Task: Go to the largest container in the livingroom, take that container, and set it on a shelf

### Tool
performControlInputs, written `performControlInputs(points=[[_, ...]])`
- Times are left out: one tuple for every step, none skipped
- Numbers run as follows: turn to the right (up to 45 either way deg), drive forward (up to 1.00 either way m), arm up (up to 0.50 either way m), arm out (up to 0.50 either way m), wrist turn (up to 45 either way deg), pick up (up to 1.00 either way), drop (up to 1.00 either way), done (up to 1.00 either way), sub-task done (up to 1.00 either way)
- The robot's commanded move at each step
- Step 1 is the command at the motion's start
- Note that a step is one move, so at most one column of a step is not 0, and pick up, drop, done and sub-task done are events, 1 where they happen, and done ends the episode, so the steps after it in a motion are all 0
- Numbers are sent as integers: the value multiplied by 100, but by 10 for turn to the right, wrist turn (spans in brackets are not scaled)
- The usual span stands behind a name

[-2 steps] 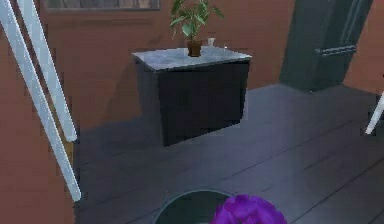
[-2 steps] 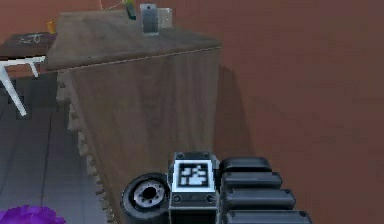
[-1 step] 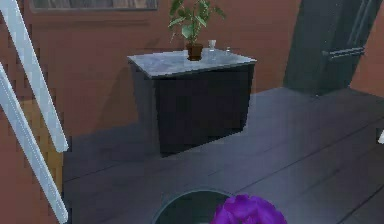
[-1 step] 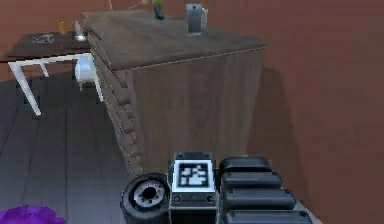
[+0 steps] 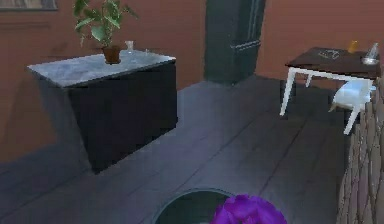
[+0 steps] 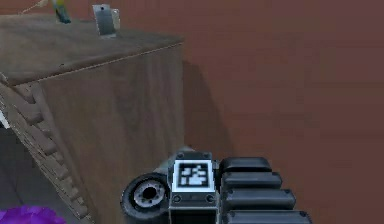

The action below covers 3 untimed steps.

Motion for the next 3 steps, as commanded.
performControlInputs(points=[[0, 15, 0, 0, 0, 0, 0, 0, 0], [-330, 0, 0, 0, 0, 0, 0, 0, 0], [210, 0, 0, 0, 0, 0, 0, 0, 0]])
